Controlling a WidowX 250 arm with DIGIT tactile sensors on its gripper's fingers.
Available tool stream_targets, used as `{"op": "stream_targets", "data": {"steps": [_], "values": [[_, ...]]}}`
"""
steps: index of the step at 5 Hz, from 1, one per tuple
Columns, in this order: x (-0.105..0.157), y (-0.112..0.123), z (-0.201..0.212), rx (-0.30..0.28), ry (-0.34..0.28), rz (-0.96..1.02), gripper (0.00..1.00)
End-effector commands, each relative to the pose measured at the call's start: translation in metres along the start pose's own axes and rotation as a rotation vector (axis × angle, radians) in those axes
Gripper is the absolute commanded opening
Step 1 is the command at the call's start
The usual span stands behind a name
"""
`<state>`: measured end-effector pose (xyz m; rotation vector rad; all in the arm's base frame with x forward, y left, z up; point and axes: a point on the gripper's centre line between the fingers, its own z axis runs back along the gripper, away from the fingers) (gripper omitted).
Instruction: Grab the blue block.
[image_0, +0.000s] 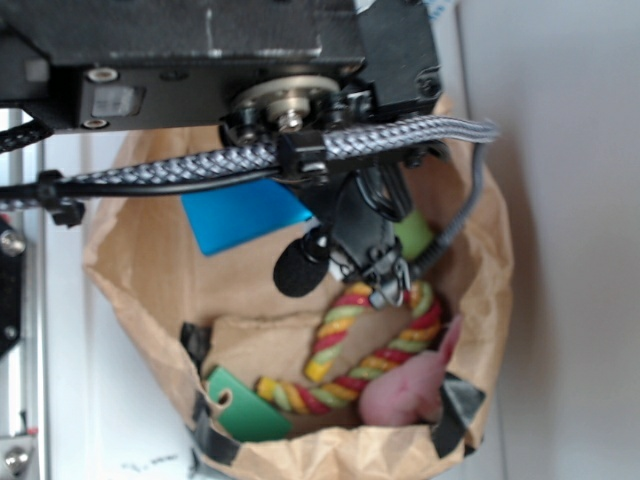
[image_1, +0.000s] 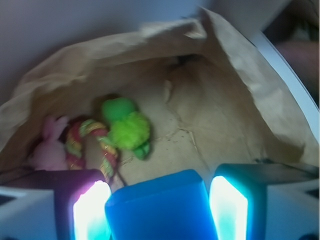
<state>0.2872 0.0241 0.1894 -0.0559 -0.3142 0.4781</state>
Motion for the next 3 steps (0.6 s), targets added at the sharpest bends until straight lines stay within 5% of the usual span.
{"op": "stream_targets", "data": {"steps": [1,3], "values": [[0.0051,0.0229,0.0383,-0.055,-0.176,-0.134,0.0],[0.002,0.0141,0.035,-0.049,-0.2,-0.076,0.0]]}}
